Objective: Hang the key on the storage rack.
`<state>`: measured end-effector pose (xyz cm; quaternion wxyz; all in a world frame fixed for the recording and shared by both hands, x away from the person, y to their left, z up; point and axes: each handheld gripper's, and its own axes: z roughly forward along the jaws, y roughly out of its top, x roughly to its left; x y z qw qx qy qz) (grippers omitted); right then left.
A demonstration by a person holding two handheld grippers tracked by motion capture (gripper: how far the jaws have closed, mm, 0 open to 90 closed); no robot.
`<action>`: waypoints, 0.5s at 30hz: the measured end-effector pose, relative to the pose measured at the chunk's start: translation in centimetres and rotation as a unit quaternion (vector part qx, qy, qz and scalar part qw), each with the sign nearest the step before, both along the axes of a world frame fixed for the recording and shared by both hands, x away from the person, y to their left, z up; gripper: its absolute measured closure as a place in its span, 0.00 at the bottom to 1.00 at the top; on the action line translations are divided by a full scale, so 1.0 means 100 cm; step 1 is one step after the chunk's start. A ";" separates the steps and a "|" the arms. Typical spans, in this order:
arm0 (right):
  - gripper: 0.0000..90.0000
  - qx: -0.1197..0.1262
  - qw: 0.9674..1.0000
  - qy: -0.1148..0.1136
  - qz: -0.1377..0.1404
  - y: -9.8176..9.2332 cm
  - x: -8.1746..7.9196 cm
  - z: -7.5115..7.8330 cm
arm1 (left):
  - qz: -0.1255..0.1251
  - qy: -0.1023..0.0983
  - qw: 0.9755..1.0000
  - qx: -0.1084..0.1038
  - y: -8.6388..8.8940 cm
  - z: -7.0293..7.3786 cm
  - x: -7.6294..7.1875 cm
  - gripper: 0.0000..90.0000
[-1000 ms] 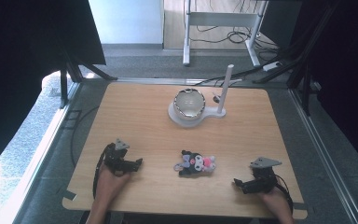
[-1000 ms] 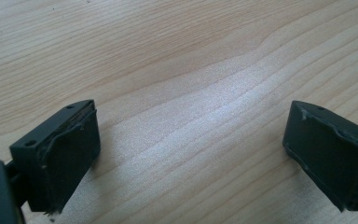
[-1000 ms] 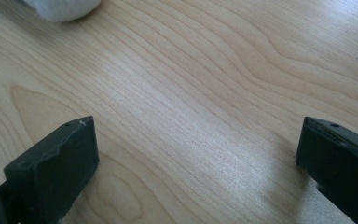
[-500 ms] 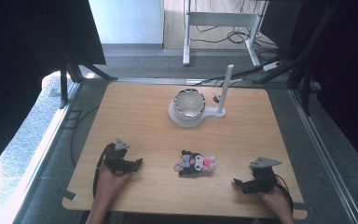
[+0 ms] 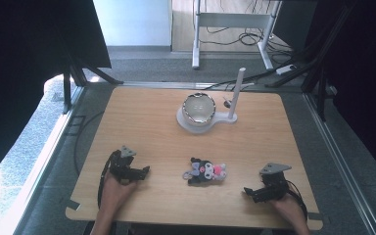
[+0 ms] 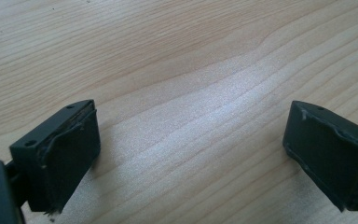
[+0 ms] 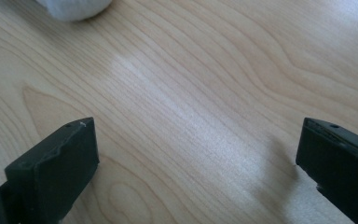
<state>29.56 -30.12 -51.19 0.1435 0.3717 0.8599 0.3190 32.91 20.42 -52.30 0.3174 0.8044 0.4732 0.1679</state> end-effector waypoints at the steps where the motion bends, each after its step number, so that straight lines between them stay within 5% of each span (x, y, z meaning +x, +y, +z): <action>1: 0.00 0.000 1.000 0.000 0.000 0.000 0.000 0.000 | 0.000 0.000 1.000 0.000 0.000 0.000 0.000 0.04; 15: 0.00 -0.024 0.999 0.023 0.033 0.006 0.009 0.014 | 0.000 0.000 1.000 0.000 0.000 0.000 0.000 0.04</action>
